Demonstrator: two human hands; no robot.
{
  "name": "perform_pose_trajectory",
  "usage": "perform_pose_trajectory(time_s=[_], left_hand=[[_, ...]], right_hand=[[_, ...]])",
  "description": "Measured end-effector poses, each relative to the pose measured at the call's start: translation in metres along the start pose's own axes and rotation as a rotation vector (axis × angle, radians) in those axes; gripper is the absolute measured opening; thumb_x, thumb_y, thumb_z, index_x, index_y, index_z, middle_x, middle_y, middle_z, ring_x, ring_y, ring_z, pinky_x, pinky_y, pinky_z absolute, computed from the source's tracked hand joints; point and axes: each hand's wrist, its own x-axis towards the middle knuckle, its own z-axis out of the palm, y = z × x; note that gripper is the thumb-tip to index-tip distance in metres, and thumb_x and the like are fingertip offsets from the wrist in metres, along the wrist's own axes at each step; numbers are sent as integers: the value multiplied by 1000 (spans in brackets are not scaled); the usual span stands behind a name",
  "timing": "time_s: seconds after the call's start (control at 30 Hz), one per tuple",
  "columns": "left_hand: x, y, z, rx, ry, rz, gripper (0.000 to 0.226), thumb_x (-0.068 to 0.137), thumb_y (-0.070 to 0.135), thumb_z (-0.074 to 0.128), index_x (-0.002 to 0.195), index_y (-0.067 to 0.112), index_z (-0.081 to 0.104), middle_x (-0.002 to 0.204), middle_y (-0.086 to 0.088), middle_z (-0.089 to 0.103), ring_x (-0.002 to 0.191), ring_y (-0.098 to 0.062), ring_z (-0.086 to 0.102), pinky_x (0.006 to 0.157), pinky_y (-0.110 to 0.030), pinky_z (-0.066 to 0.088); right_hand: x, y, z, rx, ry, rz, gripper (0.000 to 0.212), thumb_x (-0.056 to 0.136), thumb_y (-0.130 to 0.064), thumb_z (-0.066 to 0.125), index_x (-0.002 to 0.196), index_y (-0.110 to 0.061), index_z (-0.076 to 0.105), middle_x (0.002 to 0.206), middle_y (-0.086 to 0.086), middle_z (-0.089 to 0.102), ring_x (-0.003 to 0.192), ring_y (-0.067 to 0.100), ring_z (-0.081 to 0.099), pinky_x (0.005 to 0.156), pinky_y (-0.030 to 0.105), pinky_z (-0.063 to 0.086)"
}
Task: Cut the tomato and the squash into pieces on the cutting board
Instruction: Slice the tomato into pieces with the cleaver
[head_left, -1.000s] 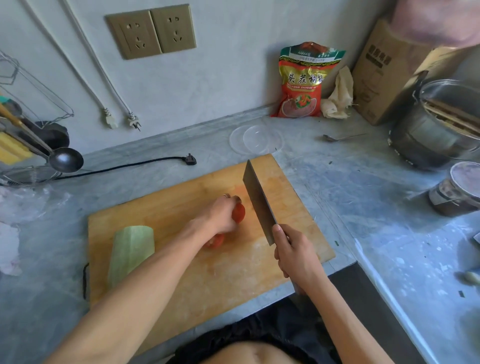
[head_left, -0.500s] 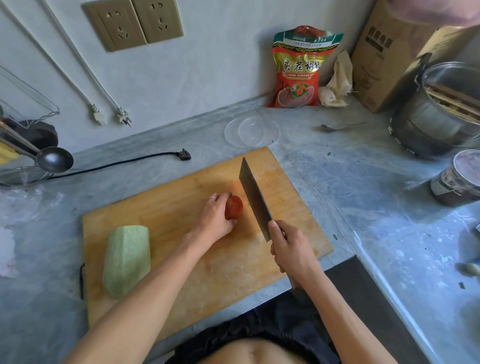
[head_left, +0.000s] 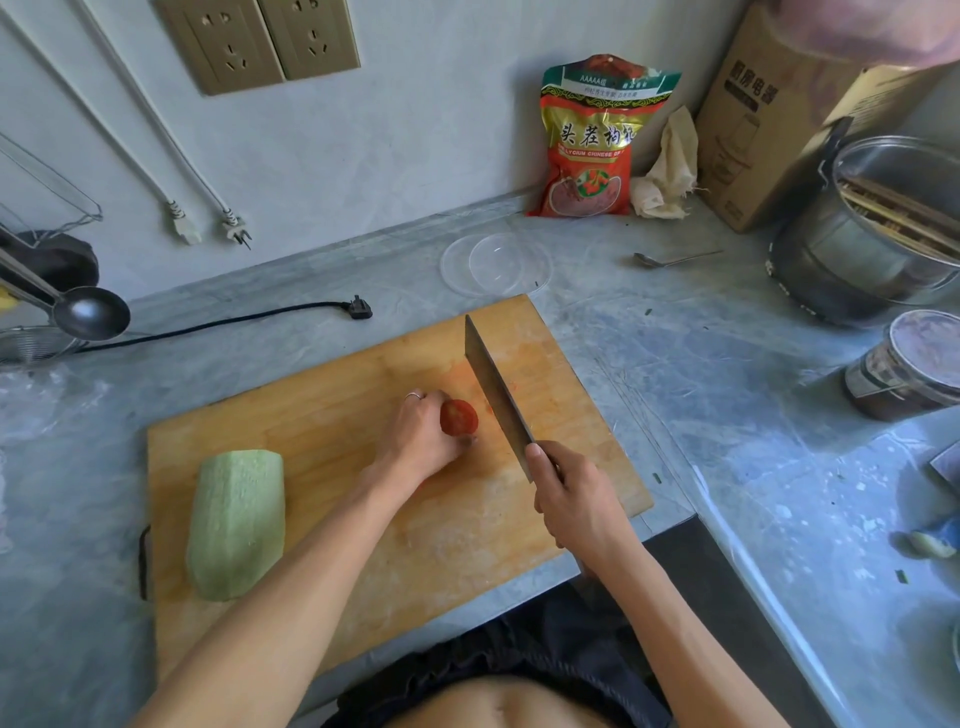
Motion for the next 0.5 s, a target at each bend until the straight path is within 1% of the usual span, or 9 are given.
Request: perform_pose_trajectory(time_s=[0.13,0.3,0.4,0.5], left_hand=[[-3,-4,1,-79,-1,-15,56,66,55,80,108,21,67,104,-2,70,100,-22,65,79,-32,54],[-6,-2,4,-54,72,19,54,70,45,84,111,14,69,108,-7,62,99,-25,61,75,-26,44],[-9,-4,8,-22,93,68,50,72,40,85,110,12,69,105,-9,62,95,-29,62,70,-28,42],[-11,-4,9,7,97,96,47,73,36,84,110,11,69,106,-12,63,94,-32,63,72,-34,49]], right_hand=[[0,-2,0,-25,-15,-13,41,104,-39,38,91,-8,61,69,21,58,50,14,42,48,42,45],[-6,-4,-1,-41,-22,-36,39,104,-39,38,86,-11,59,68,21,57,50,13,41,47,39,43],[-10,-6,1,-55,-39,-44,41,105,-38,38,90,-8,60,69,22,56,52,15,41,48,41,43],[-15,-6,3,-63,-54,-69,40,105,-38,37,94,-7,61,70,23,56,53,16,40,49,41,41]])
